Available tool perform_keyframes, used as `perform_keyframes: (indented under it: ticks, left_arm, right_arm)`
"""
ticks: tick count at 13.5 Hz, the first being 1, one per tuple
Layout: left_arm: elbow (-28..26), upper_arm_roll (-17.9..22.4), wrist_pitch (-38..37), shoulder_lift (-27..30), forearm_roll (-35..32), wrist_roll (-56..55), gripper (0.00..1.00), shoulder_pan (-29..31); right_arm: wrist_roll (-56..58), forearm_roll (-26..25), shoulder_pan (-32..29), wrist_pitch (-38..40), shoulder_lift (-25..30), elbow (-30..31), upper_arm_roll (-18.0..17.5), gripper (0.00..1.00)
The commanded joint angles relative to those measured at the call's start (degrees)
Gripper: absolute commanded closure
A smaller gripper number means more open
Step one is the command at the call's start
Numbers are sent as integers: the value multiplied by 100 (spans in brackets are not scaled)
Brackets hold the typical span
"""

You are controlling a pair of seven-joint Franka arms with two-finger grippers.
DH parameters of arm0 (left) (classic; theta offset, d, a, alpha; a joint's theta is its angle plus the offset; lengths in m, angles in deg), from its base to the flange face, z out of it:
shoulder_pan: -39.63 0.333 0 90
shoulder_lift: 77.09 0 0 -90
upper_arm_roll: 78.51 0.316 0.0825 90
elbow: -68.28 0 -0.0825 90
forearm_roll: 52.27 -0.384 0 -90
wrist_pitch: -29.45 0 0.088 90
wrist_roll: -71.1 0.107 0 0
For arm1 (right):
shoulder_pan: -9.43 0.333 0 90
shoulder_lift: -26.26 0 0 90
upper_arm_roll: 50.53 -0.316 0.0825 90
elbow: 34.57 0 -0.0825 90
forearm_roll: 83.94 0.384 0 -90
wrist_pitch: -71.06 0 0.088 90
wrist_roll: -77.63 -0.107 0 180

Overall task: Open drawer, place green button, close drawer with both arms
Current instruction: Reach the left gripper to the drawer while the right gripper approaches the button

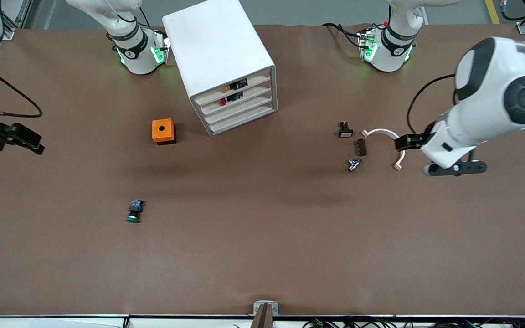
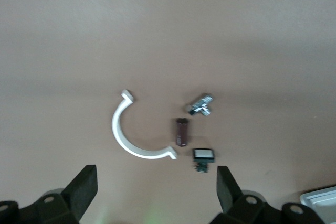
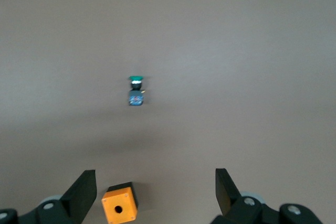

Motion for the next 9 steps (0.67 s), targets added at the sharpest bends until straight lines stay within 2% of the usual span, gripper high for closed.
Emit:
perform_keyframes:
  ticks: [1, 2, 4, 6, 9]
  left_arm:
    - [559, -3, -433, -453, 62, -1002, 0, -461]
    - [883, -3, -801, -733, 237, -1476, 0, -646]
    - [1246, 5, -1217, -1191, 990, -2364, 0, -893]
    - [1474, 5, -1218, -1622, 1703, -3199, 0, -1122]
    - [1887, 14, -1201, -2316, 2250, -4657, 0, -1429]
  right_arm:
    - [-89, 335, 36, -166, -582, -106, -9, 0]
    - [-55, 388, 80, -246, -758, -89, -9, 0]
    - [-19, 406, 167, -229, -1058, -19, -9, 0]
    - [-28, 397, 273, -360, -1215, 157, -1, 0]
    - [-80, 388, 378, -809, -1647, 262, -1, 0]
